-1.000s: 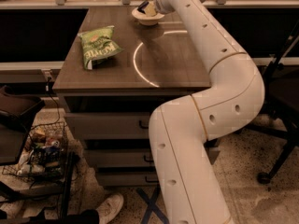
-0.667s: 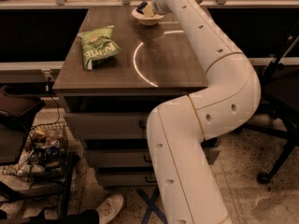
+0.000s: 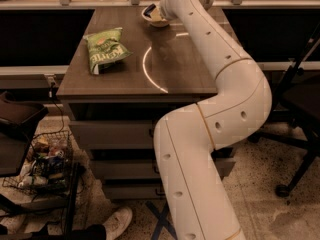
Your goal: Place rxbar blueberry into paper bowl
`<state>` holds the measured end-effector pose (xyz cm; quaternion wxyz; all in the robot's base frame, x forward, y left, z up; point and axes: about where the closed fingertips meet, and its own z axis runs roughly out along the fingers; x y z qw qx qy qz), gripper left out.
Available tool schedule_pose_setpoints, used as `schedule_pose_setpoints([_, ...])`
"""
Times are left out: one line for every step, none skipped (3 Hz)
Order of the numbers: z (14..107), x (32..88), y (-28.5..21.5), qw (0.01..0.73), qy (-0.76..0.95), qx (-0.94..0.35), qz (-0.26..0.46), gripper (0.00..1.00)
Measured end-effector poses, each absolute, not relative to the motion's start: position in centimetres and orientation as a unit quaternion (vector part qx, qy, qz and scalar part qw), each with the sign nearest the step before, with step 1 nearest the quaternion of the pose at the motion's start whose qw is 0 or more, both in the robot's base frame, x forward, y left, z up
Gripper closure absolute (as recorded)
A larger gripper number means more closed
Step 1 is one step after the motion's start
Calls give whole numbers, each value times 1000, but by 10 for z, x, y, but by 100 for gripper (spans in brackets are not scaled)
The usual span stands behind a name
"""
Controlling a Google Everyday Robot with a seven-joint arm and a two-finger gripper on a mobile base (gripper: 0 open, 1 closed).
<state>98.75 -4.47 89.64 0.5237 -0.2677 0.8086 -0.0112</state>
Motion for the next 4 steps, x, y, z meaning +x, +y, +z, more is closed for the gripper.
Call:
schedule_pose_setpoints([893,990,-46,525,808,-266,-16,96])
schedule_pose_setpoints([890,991,-45,523,809,-267,-15,73])
schedule_pose_setpoints([887,991,-43,522,810,-267,-15,51])
schedule_pose_setpoints([883,992,-42,520,811,-268,-14,26])
